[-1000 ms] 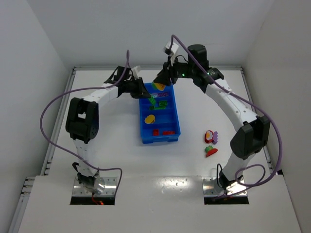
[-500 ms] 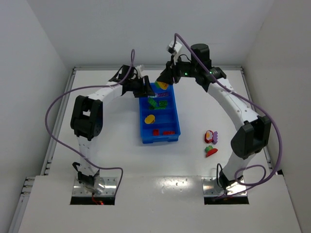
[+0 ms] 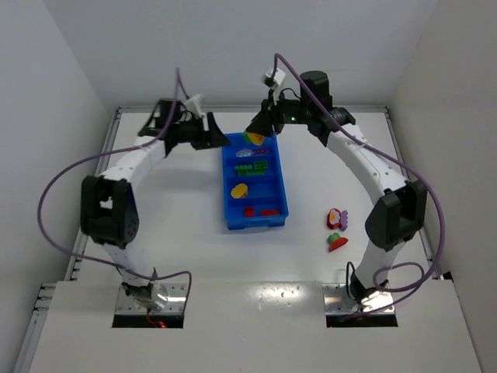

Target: Sort the legos into containers by color

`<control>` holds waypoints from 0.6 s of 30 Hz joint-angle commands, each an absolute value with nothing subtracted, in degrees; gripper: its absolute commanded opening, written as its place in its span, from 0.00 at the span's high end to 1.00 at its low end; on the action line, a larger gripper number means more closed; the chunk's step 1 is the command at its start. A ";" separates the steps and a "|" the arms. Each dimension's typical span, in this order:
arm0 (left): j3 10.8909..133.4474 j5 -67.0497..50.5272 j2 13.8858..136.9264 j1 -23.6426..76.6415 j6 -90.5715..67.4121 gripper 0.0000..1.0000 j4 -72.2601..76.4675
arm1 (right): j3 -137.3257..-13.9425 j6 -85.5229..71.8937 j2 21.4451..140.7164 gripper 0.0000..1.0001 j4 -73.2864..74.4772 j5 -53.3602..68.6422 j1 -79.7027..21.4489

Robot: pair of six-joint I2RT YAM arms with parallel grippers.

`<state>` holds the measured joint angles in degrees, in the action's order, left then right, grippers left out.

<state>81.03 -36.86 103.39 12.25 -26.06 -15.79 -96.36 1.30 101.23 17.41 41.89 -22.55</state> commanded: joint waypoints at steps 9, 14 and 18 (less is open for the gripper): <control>76.47 -76.54 93.69 -10.28 -15.48 0.35 -19.22 | -110.55 -20.97 117.40 0.98 -3.91 61.67 -25.93; 75.33 -81.47 94.31 -13.36 -4.93 0.35 -28.82 | -118.82 -31.81 125.41 0.98 -8.69 63.72 -29.79; 74.79 -82.71 92.20 -13.36 -2.20 0.35 -29.36 | -119.36 -35.50 128.67 0.98 -11.68 64.25 -31.46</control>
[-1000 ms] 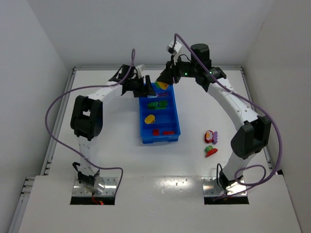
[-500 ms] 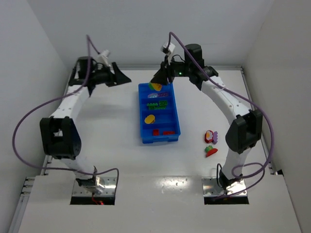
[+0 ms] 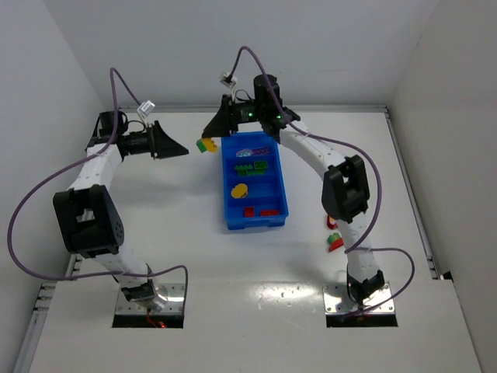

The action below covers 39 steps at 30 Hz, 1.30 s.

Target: Sort the legos into containers by color

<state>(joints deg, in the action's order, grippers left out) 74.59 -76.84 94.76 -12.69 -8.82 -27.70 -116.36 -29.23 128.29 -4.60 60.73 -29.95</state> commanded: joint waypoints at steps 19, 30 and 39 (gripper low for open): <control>71.46 -86.30 91.75 -12.30 6.50 0.38 -30.41 | -119.36 -38.85 132.89 0.97 -13.45 63.72 -32.61; 71.46 -85.52 94.92 -10.63 10.45 0.38 -30.41 | -120.41 -38.85 132.89 0.97 -13.97 63.72 -32.61; 76.54 -88.58 101.34 -10.63 12.92 0.38 -30.41 | -118.83 -38.85 132.36 0.97 -13.97 63.72 -32.61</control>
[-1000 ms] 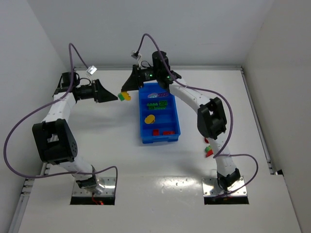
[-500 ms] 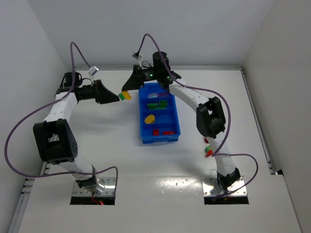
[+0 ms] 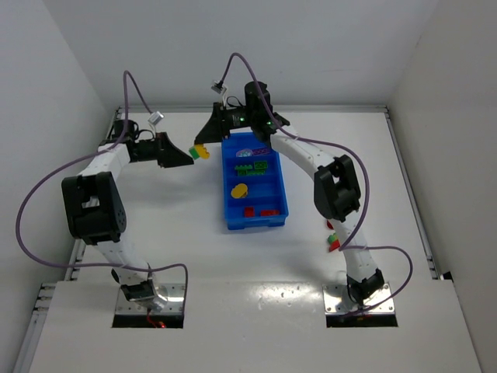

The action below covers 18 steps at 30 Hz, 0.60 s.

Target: Sort the legos into containers by color

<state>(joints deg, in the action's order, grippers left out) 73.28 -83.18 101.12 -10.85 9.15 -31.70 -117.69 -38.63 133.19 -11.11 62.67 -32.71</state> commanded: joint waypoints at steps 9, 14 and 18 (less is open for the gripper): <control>75.85 -91.75 101.34 -10.11 13.97 0.40 -30.41 | -118.30 -38.85 132.89 0.97 -13.45 63.72 -32.61; 74.71 -92.90 100.81 -10.11 15.02 0.40 -30.41 | -118.30 -39.98 134.20 0.97 -14.14 63.72 -32.08; 74.18 -92.90 99.76 -10.11 15.03 0.40 -30.41 | -118.83 -41.48 135.43 0.97 -16.43 64.24 -31.55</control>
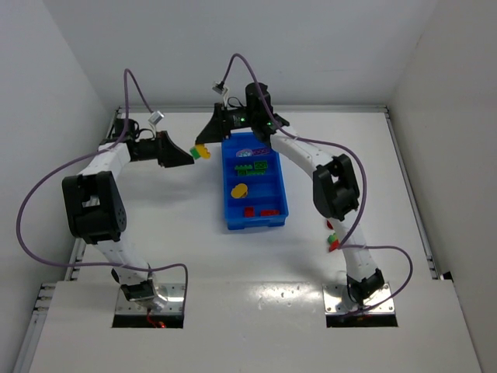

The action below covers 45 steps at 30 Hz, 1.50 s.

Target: Sort the legos into containers by color

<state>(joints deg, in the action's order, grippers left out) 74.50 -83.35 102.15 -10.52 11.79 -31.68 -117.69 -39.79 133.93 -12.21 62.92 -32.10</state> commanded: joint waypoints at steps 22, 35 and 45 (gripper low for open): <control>70.84 -91.32 95.71 -10.11 16.08 0.40 -30.41 | -118.83 -49.22 139.57 0.96 -23.90 64.78 -31.55; 73.13 -89.12 98.09 -10.11 16.61 0.32 -30.41 | -118.83 -49.75 139.57 0.96 -24.96 65.83 -33.13; 73.65 -86.92 99.76 -10.11 17.23 0.32 -30.41 | -118.30 -49.75 138.96 0.96 -25.49 66.36 -33.13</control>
